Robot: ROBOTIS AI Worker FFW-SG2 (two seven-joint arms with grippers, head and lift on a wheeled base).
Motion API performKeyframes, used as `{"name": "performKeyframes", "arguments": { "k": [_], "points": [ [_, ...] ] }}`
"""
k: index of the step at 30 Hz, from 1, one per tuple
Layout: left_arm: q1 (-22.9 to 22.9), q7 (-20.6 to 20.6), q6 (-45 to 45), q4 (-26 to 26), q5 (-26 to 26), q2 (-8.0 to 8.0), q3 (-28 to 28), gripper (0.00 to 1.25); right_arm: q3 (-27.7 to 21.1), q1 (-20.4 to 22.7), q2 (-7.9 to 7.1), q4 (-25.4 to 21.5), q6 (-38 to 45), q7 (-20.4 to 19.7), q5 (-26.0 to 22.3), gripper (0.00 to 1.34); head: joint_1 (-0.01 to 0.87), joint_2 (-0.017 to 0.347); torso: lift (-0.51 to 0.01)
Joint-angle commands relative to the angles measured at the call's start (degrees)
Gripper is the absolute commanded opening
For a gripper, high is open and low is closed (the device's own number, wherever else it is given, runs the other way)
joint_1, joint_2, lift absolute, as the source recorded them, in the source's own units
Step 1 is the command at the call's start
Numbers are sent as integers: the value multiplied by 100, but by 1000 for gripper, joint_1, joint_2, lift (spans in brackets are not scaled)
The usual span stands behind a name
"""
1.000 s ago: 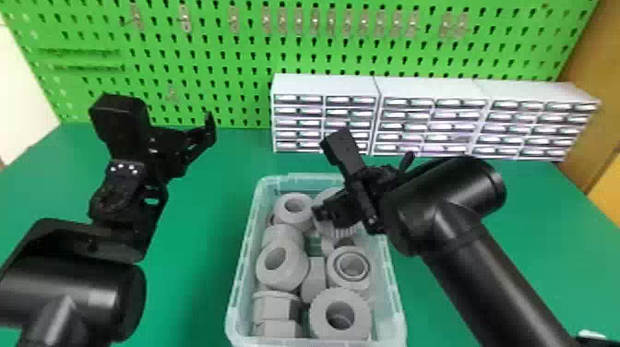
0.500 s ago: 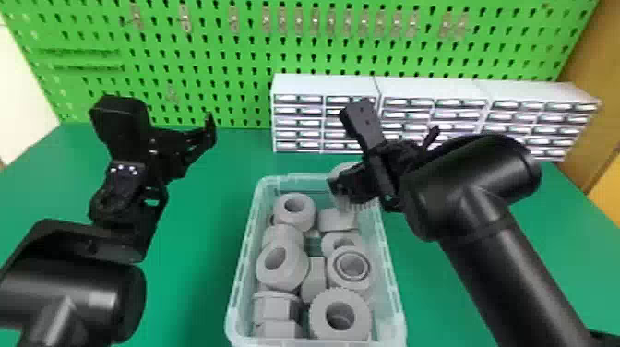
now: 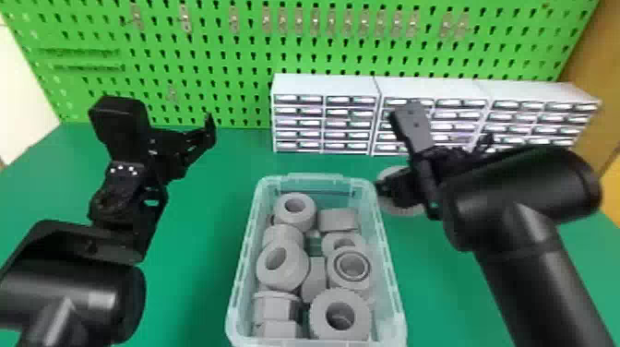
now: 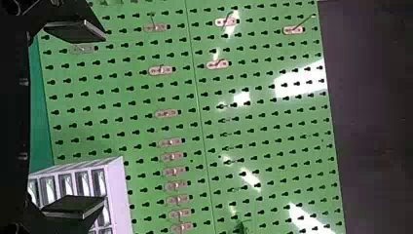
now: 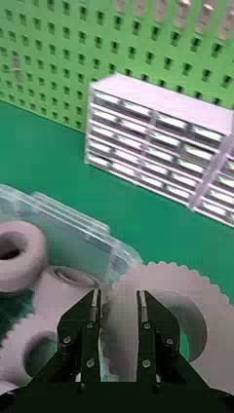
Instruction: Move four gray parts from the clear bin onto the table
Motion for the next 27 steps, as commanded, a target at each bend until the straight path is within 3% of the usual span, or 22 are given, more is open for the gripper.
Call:
{"name": "performKeyframes", "arguments": {
  "k": [1, 8, 27],
  "points": [
    [-8, 0, 0, 0, 22, 0, -6, 1141, -400, 246, -18, -148, 117, 0, 151, 253, 678, 34, -50],
    [-17, 0, 0, 0, 48, 0, -24, 1141, -751, 650, 26, -166, 117, 0, 309, 253, 678, 34, -50],
    [-43, 0, 0, 44, 110, 0, -103, 1141, -997, 1160, 149, 634, -23, 0, 336, 252, 678, 34, -50]
  ]
}}
